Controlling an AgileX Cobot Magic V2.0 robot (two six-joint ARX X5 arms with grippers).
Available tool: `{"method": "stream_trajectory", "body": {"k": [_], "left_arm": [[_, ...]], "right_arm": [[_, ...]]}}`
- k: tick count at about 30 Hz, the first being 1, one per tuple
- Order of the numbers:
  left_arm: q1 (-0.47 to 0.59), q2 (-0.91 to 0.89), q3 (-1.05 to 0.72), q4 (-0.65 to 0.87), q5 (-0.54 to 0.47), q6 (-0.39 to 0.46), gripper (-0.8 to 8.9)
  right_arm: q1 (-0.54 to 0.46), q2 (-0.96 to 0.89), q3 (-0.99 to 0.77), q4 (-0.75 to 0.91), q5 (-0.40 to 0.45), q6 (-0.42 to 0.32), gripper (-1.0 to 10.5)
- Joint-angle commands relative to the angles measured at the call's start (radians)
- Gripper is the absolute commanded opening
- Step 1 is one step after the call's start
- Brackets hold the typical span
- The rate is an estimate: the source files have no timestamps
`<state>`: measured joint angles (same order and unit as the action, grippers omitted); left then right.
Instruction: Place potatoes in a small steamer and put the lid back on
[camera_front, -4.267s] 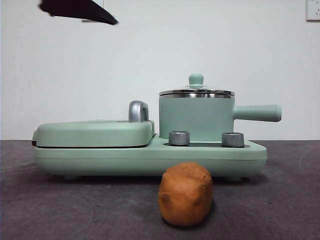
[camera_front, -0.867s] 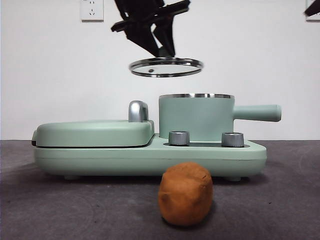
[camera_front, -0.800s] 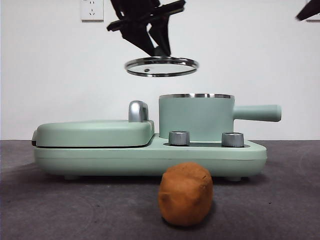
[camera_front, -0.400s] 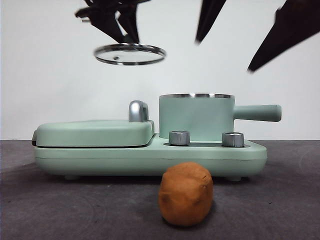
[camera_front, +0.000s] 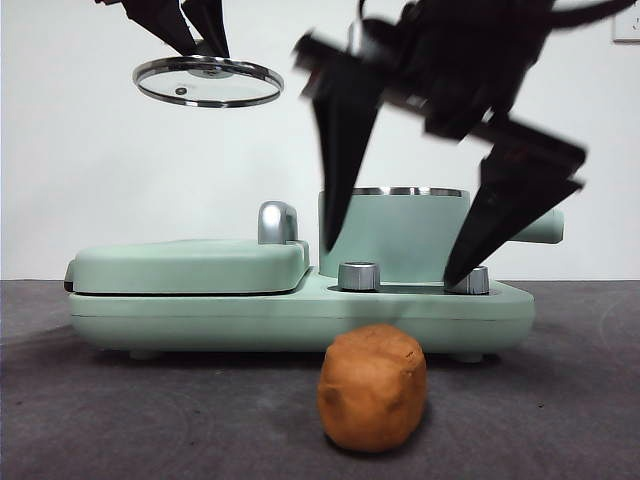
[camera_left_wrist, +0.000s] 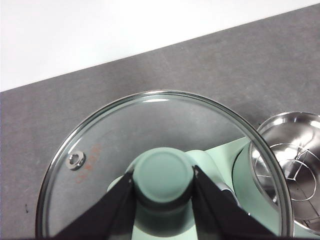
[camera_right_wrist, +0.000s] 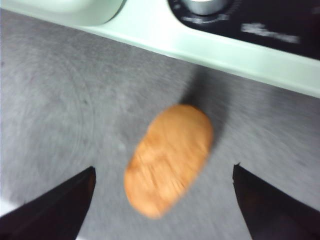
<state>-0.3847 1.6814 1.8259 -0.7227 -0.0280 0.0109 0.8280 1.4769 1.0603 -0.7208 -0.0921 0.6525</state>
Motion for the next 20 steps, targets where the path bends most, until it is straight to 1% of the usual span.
{"method": "stream_trajectory", "body": {"k": [1,4,9,20], "left_arm": [[-0.001,-0.016,0.032,0.015,0.000,0.005,0.15],[0.000,-0.019,0.032,0.008,0.000,0.004,0.15],[0.000,-0.019,0.032,0.007,0.000,0.004,0.15],[0.000,-0.019,0.032,0.005,0.000,0.004,0.15]], "right_arm": [[0.019,0.060,0.018,0.025,0.014,0.049,4.4],[0.023,0.102,0.018,0.046,0.022,0.075,4.4],[0.031,0.146,0.018,0.049,0.048,0.088,4.4],[0.035,0.213,0.018,0.046,0.036,0.088,4.3]]}}
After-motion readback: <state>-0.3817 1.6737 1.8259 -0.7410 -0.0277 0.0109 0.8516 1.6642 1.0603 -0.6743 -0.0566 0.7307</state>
